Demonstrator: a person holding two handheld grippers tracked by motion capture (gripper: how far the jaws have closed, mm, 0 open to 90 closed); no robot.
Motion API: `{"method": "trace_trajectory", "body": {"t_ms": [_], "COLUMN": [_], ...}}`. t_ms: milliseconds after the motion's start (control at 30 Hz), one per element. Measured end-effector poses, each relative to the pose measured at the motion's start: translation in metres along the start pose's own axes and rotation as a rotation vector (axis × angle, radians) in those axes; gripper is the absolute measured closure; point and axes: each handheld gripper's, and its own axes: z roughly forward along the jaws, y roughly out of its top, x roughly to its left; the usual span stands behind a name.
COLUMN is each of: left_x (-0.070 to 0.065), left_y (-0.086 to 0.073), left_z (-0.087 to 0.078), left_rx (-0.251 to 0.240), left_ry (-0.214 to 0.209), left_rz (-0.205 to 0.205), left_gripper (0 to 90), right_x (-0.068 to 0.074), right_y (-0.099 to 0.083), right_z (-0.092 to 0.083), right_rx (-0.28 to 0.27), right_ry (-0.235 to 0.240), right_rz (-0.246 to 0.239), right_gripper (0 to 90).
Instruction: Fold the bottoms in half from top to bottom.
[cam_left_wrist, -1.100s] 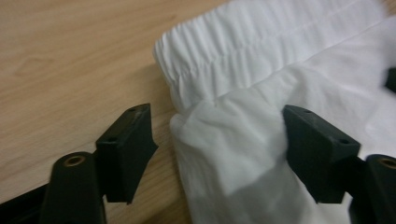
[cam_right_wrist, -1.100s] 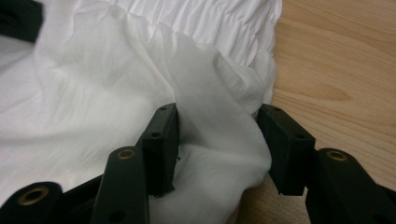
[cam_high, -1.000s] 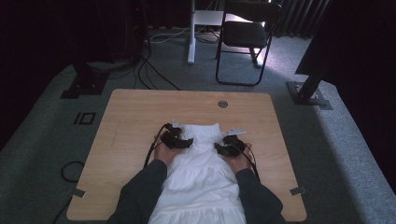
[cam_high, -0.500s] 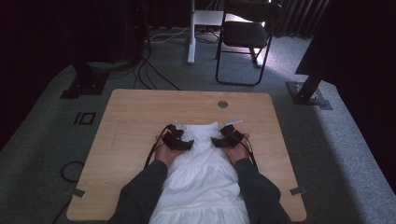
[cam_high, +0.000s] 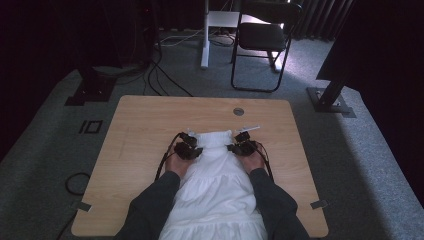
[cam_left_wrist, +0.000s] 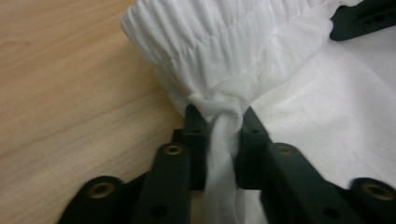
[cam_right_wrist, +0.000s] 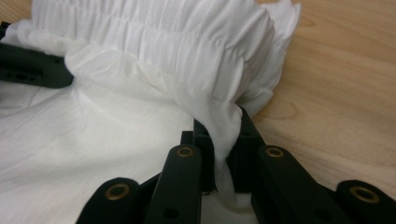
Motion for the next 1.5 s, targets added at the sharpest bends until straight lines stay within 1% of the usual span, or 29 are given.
{"method": "trace_trajectory", "body": {"t_ms": [33,100,133,167,200,233,267,300,333,500,533,567,600,700,733,833,933,1000,1033,1067,1133,1167,1200,1233,1367,1400,1433,1467,1500], "left_x": [0.001,0.004,0.007,0.009,0.009,0.012,0.012,0.014,0.016,0.018,0.019,0.019,0.02,0.022,0.022,0.022,0.021,0.019,0.019,0.016,0.012,0.012,0.01,0.003,-0.015,-0.015,-0.021,-0.021,-0.034], "left_y": [0.002,0.007,0.013,0.018,0.018,0.028,0.028,0.044,0.061,0.102,0.11,0.11,0.126,0.143,0.145,0.145,0.138,0.132,0.132,0.123,0.115,0.115,0.11,0.1,0.073,0.073,0.065,0.065,0.04], "left_z": [-0.002,-0.008,-0.015,-0.019,-0.019,-0.028,-0.028,-0.041,-0.053,-0.084,-0.091,-0.091,-0.103,-0.115,-0.116,-0.118,-0.119,-0.122,-0.122,-0.127,-0.131,-0.131,-0.134,-0.141,-0.159,-0.159,-0.162,-0.162,-0.171], "left_rx": [-0.009,-0.047,-0.073,-0.093,-0.093,-0.13,-0.13,-0.17,-0.211,-0.287,-0.306,-0.306,-0.333,-0.348,-0.351,-0.349,-0.325,-0.328,-0.328,-0.326,-0.332,-0.332,-0.326,-0.33,-0.336,-0.336,-0.332,-0.332,-0.329], "left_ry": [0.0,-0.015,-0.018,-0.018,-0.018,-0.018,-0.018,-0.007,0.003,0.048,0.052,0.052,0.063,0.069,0.069,0.061,0.038,0.013,0.013,-0.019,-0.039,-0.039,-0.051,-0.066,-0.119,-0.119,-0.118,-0.118,-0.136], "left_rz": [0.011,0.009,0.006,0.003,0.003,0.007,0.007,0.023,0.053,0.13,0.136,0.136,0.143,0.149,0.149,0.15,0.169,0.168,0.168,0.174,0.187,0.187,0.188,0.209,0.241,0.241,0.261,0.261,0.281], "left_gripper": [81.1,81.5,81.4,81.4,81.4,81.4,81.4,81.4,81.3,81.4,81.5,81.4,81.5,81.4,81.4,81.4,81.3,81.2,81.2,81.1,81.0,81.0,80.9,80.9,80.5,80.4,80.4,80.2,79.9], "right_x": [0.0,0.001,0.001,0.001,0.001,0.001,0.001,0.002,0.002,0.003,0.004,0.005,0.007,0.01,0.01,0.011,0.012,0.014,0.016,0.017,0.02,0.02,0.025,0.028,0.041,0.041,0.045,0.045,0.056], "right_y": [0.001,0.005,0.008,0.013,0.013,0.018,0.018,0.028,0.051,0.09,0.097,0.104,0.111,0.128,0.132,0.134,0.127,0.121,0.118,0.114,0.105,0.105,0.094,0.088,0.06,0.06,0.053,0.053,0.029], "right_z": [-0.002,-0.008,-0.011,-0.016,-0.016,-0.02,-0.02,-0.028,-0.046,-0.079,-0.087,-0.094,-0.102,-0.117,-0.121,-0.124,-0.125,-0.126,-0.127,-0.128,-0.132,-0.132,-0.137,-0.14,-0.154,-0.154,-0.157,-0.157,-0.164], "right_rx": [-0.007,-0.032,-0.046,-0.07,-0.07,-0.082,-0.082,-0.107,-0.162,-0.256,-0.284,-0.31,-0.33,-0.36,-0.365,-0.366,-0.358,-0.352,-0.349,-0.348,-0.345,-0.345,-0.344,-0.342,-0.344,-0.344,-0.342,-0.342,-0.333], "right_ry": [-0.006,-0.019,-0.021,-0.022,-0.022,-0.026,-0.026,-0.04,-0.061,-0.099,-0.107,-0.116,-0.123,-0.147,-0.146,-0.144,-0.129,-0.118,-0.112,-0.1,-0.079,-0.079,-0.063,-0.055,-0.013,-0.013,-0.01,-0.01,0.027], "right_rz": [-0.008,-0.025,-0.026,-0.041,-0.041,-0.055,-0.055,-0.081,-0.103,-0.144,-0.151,-0.155,-0.159,-0.177,-0.172,-0.169,-0.181,-0.184,-0.184,-0.182,-0.186,-0.186,-0.197,-0.2,-0.215,-0.215,-0.224,-0.224,-0.24], "right_gripper": [84.3,84.4,84.4,84.3,84.3,84.3,84.3,84.3,84.3,84.3,84.3,84.2,84.1,84.0,84.0,84.0,84.1,84.1,84.1,84.1,84.0,84.0,84.0,84.0,83.9,83.9,83.9,83.9,83.7]}}
